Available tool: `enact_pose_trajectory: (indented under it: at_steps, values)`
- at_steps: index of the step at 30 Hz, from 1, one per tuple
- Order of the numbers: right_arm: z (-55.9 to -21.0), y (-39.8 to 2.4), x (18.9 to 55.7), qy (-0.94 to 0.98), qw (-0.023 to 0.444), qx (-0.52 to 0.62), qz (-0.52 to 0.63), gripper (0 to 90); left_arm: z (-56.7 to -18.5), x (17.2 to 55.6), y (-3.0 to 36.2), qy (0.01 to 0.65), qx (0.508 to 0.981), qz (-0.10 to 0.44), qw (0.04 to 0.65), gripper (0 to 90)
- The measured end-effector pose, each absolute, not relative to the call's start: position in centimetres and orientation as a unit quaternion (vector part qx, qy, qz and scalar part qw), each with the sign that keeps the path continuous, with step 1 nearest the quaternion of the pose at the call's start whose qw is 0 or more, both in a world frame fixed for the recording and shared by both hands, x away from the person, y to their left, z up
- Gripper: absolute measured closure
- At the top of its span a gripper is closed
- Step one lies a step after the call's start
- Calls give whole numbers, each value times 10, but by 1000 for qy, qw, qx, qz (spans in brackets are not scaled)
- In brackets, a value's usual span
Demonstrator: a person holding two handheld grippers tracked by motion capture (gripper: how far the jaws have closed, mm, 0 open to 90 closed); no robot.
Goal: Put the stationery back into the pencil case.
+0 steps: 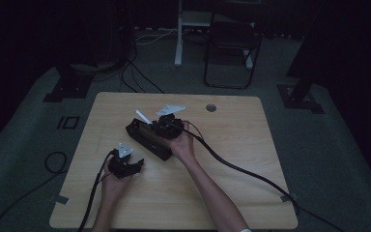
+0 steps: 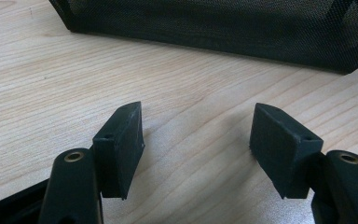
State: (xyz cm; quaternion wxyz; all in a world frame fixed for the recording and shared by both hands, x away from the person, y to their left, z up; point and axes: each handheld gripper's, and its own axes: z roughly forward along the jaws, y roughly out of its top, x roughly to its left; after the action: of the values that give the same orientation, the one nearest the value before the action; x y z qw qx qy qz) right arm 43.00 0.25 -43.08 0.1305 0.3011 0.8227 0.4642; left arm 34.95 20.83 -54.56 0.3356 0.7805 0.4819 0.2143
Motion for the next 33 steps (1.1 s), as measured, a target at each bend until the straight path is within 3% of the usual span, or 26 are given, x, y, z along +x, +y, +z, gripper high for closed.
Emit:
enact_pose_trajectory:
  at_steps: [33]
  values:
    - [-446,8,435,832,127,307,445,786,-546,349,208,482,781,214,335,354]
